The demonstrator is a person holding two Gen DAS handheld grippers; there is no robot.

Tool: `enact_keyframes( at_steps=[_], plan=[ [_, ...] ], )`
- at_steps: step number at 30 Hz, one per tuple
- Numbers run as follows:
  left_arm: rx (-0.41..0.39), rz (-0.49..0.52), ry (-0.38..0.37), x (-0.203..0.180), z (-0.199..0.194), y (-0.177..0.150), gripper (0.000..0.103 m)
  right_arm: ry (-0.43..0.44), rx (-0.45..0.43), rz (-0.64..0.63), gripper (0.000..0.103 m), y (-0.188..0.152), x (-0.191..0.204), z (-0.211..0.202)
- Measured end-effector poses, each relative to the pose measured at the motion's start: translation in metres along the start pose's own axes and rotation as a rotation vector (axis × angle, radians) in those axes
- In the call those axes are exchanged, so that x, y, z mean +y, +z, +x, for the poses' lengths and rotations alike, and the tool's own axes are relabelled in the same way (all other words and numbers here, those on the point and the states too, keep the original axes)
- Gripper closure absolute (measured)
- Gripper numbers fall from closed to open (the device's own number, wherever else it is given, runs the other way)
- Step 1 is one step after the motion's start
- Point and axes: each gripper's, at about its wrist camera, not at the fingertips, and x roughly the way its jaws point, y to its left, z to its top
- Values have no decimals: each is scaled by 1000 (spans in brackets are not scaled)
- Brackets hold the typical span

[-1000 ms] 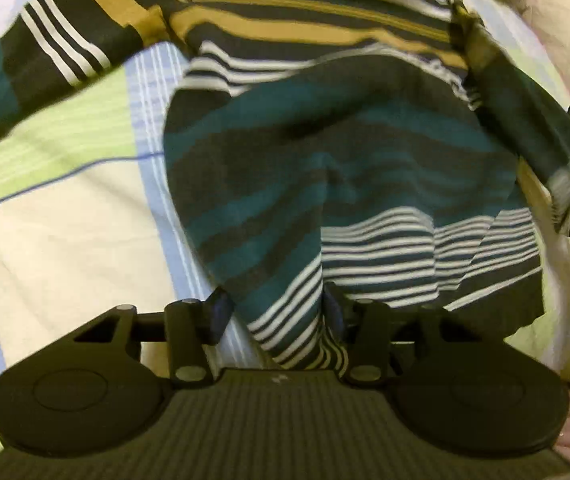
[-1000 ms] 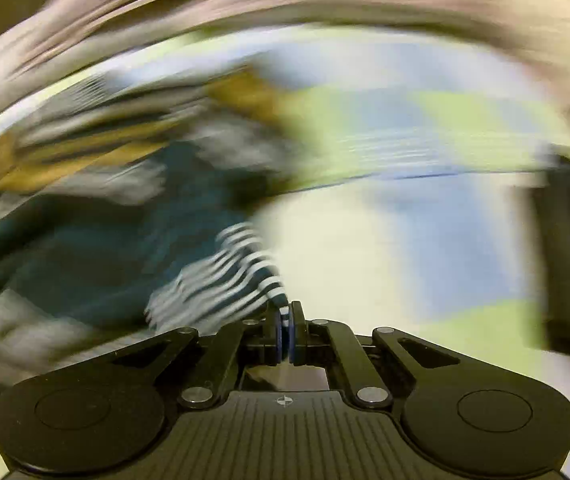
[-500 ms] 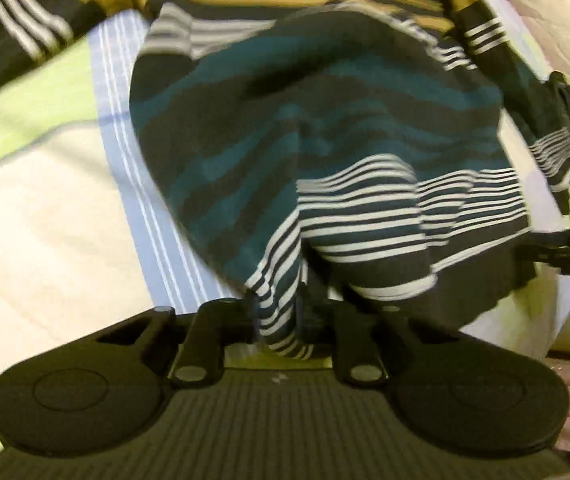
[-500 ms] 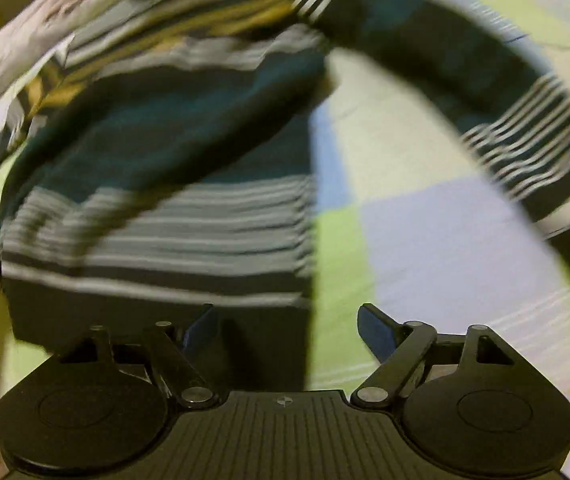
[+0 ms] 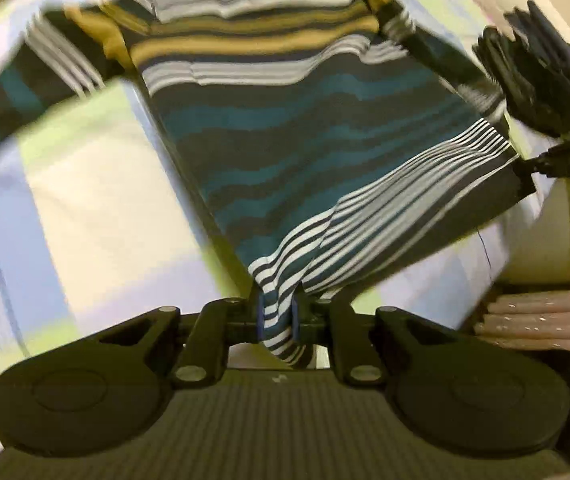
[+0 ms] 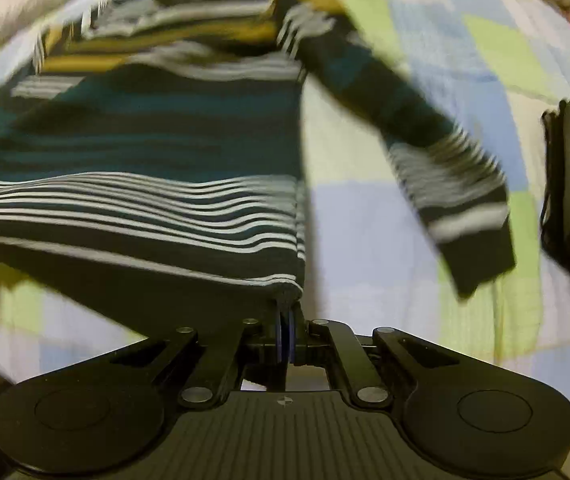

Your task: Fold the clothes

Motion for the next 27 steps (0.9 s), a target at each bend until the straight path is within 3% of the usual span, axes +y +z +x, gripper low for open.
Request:
enact_keyframes(
  at_steps=[4,8,12,17,18,19,20,23,25,27],
  plan=[
    [75,-57,-33,6,24,-39,94,-14,72,31,102,-36,13,11],
    [82,-82,-66,18,28,-48,93,-33,116,91,102,-61,20,17],
    [100,-53,-81,23,22,-47,88,-85,137,78,102,-56,28,21],
    [80,-41,8,55,6,-48,87,-219,102,39,99,-30,40,12],
    [71,-43,29,64,1,-46,86,-224,83,34,81,-22,45,8],
    [55,-46,55,74,-5,-43,82,-225,62,30,49,-14,49,4],
    [35,-48,85,85,-11,-39,77,-216,39,22,38,-4,55,2],
    [-30,-55,187,118,-30,-27,69,-179,-24,-10,36,28,76,0],
    [-82,-59,285,139,-41,-19,61,-136,-48,-46,36,52,96,6],
    [-107,-8,414,159,-47,-9,60,-83,-70,-86,36,73,120,14]
  ],
)
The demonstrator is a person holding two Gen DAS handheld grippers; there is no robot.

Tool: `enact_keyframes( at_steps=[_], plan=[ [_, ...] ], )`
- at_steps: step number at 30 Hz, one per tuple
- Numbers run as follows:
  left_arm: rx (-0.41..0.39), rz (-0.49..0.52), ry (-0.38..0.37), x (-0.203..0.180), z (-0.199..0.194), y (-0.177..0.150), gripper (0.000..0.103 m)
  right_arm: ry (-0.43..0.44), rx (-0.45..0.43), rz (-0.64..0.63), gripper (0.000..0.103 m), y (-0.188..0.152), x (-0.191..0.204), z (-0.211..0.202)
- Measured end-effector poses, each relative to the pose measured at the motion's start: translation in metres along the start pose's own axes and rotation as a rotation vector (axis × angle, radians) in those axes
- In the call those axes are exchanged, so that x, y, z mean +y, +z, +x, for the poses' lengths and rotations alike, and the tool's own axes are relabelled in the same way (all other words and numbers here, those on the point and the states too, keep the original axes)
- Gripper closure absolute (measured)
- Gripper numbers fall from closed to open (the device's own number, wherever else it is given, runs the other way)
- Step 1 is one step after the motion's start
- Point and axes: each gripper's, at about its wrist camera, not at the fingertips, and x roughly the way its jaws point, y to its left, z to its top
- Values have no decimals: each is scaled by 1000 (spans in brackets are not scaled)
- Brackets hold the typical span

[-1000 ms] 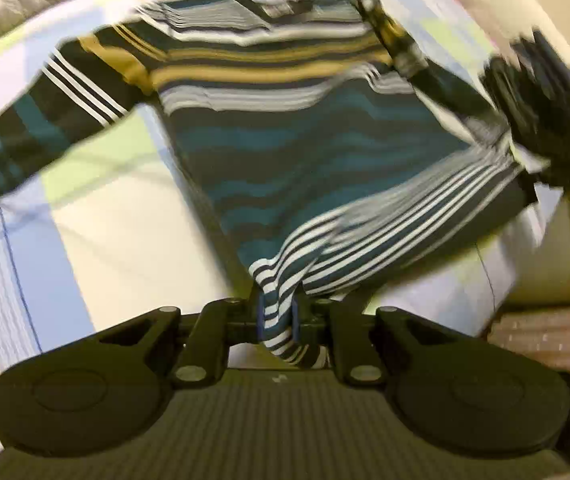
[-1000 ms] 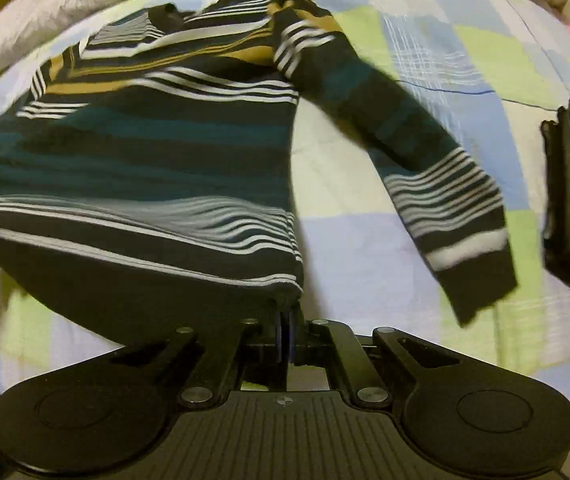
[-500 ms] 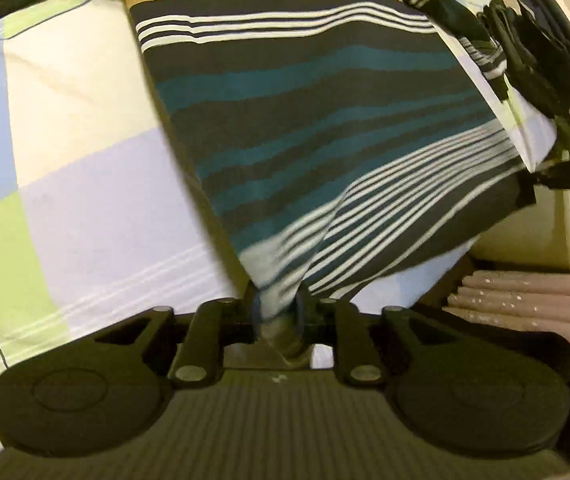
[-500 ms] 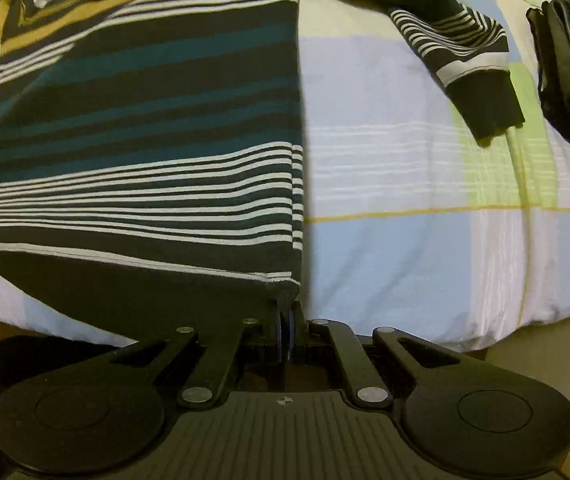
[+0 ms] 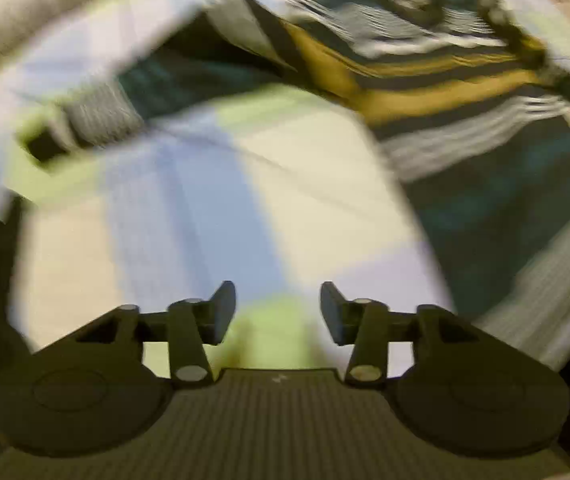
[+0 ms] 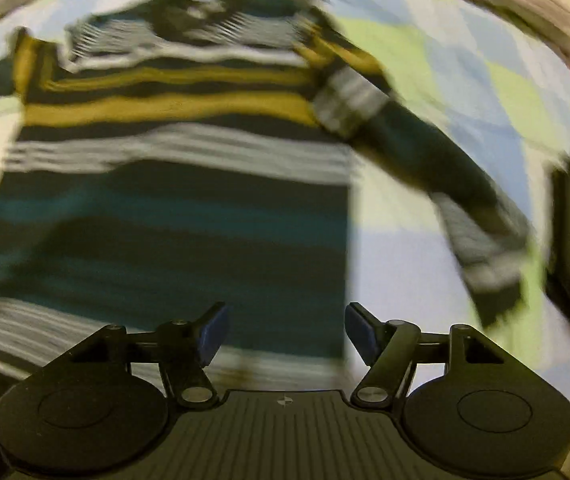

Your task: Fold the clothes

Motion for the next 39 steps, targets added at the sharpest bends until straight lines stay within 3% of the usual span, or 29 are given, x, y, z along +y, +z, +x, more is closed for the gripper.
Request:
enact_keyframes(
  at_steps=[4,7,12,16,18,19,24,27,30,33,39],
  plan=[
    [-34,209,240,28,19,20,60,97,-51,-68,36,44,48,12],
    [-40,414,348,47,50,31,60,121,-86,-76,36,62,90,16],
    [-75,758,407,71,123,43,57,97,-107,-69,36,81,149,26],
    [-118,928,430,86,163,46,57,63,-80,-25,36,90,186,46],
    [-120,944,439,95,165,47,88,53,-58,-3,36,93,199,54],
    [-121,951,444,99,166,48,96,49,-48,9,36,94,205,59],
    [-123,786,555,139,93,36,97,61,-42,14,36,104,225,55],
    [-48,728,606,148,50,2,97,68,-77,-12,36,115,235,47],
    [59,713,577,142,50,-34,96,82,-82,-6,36,122,234,48],
    [162,661,524,136,63,-50,92,86,-82,8,36,124,226,49],
    [135,502,452,104,45,-29,86,-35,-133,55,36,104,156,30]
  ],
)
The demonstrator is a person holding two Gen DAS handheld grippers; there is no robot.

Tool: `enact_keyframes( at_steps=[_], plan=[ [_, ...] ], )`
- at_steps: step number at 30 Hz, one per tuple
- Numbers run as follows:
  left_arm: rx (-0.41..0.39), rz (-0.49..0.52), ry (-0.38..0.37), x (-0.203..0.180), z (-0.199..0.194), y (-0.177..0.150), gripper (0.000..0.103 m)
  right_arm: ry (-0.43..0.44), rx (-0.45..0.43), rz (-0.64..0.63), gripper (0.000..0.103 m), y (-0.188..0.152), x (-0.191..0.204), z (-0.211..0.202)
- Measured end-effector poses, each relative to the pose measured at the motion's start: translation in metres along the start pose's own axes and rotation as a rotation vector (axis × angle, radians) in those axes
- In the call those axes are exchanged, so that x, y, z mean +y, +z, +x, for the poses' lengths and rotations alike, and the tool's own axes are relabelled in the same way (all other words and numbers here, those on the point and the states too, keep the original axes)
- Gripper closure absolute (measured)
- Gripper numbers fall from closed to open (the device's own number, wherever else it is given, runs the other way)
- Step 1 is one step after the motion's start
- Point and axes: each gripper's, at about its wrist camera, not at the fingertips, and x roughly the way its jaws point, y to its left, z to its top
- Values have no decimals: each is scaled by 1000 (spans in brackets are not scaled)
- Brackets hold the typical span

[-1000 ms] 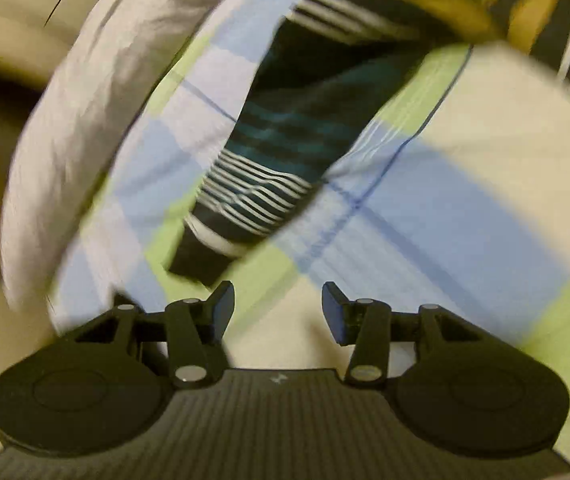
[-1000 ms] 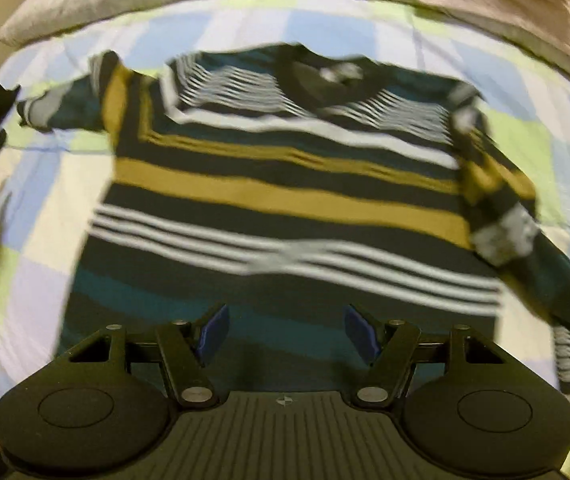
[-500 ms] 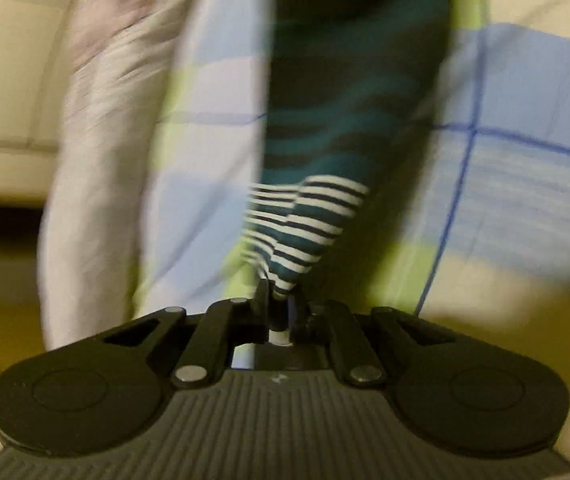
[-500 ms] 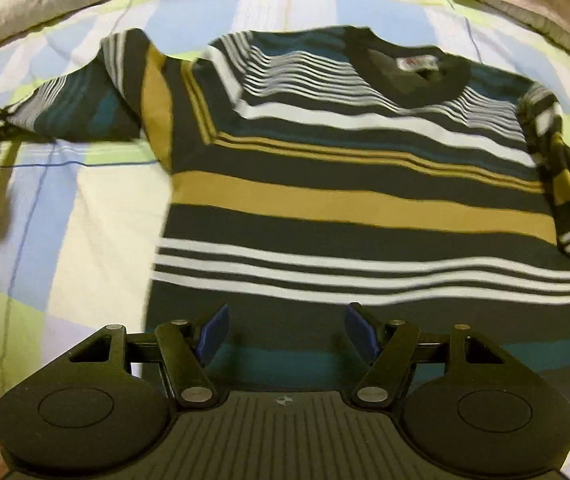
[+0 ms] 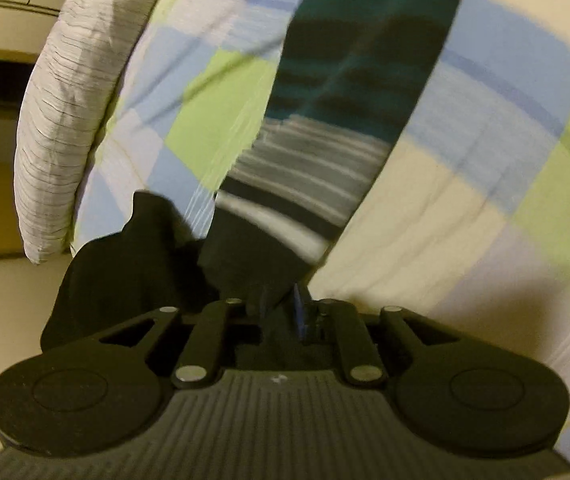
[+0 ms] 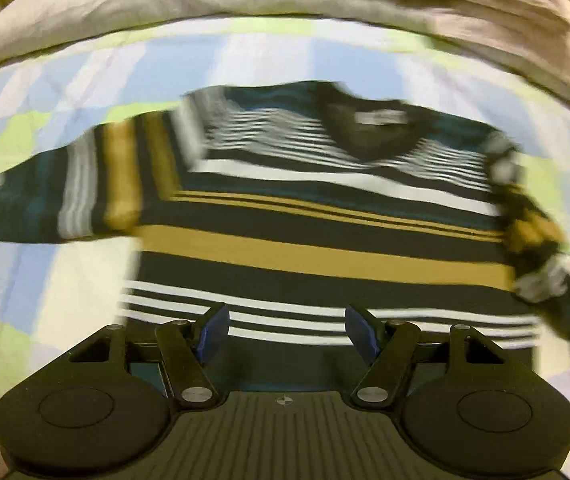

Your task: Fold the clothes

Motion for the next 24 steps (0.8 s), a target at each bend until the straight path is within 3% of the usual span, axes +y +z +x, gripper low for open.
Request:
enact_keyframes(
  at_steps=[3,5,7,12,17,21,24],
  plan=[
    [-28,-17,-4,-21,-26,34,82,-54,-10,90,36,-13,-64,-2],
    [-47,-11,0,-40,-47,63,71,-89,-26,136,36,-24,-111,-1],
    [-68,7,-2,-62,-66,100,71,-126,-44,174,36,-36,-159,-1],
    [-145,80,-58,-132,-103,208,71,-219,-57,282,36,-73,-283,-6],
    [-332,243,-119,-218,-142,341,67,-265,-34,421,36,-120,-389,-2],
    [-492,364,-163,-263,-168,428,64,-255,-11,441,36,-146,-433,19],
    [-567,437,-208,-288,-175,482,64,-210,9,438,36,-159,-446,39]
  ],
)
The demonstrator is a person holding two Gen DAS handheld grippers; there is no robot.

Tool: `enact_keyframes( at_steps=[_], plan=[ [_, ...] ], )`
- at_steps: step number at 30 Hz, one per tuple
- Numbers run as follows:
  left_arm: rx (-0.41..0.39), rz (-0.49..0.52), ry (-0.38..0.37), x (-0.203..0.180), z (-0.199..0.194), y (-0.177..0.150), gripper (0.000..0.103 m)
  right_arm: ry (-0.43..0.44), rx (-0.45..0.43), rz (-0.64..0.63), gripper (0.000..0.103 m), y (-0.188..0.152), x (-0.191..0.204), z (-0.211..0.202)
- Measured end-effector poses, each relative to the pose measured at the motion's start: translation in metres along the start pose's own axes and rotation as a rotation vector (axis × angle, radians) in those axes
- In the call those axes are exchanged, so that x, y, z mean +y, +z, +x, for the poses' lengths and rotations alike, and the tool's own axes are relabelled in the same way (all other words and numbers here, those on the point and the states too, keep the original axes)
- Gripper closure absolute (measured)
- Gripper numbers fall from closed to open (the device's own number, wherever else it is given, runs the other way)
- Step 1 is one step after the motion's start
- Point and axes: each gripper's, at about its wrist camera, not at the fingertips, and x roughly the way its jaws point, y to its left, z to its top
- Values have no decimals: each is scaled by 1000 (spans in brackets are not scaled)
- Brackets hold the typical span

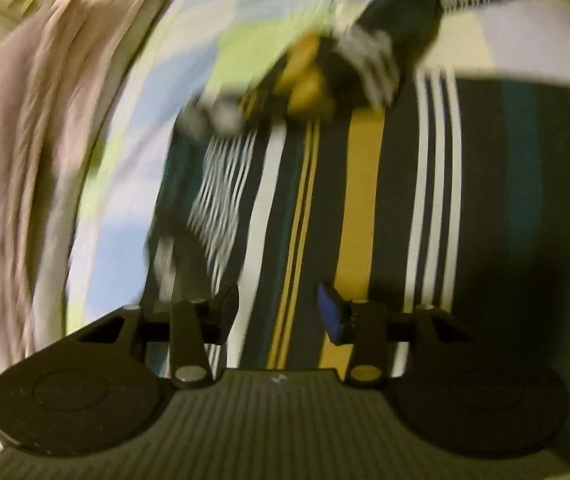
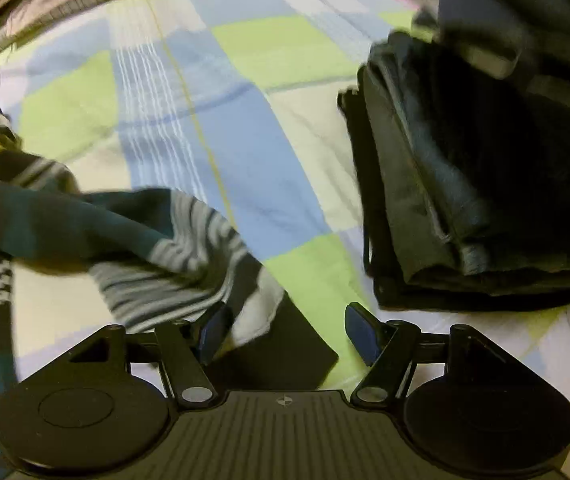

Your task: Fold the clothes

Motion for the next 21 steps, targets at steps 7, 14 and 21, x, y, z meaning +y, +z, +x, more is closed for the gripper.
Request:
enact_keyframes(
  at_steps=[7,14,21],
  plan=[
    [-73,51,-153,2,52,77,64,-61,-134,-220,96,2,24,-50],
    [-266,-130,-144,24,57,133,62,-477,-448,-337,95,15,28,-141],
    [-138,-264,-71,56,36,34,53,-343,-444,-407,33,-1,68,-142]
  ],
)
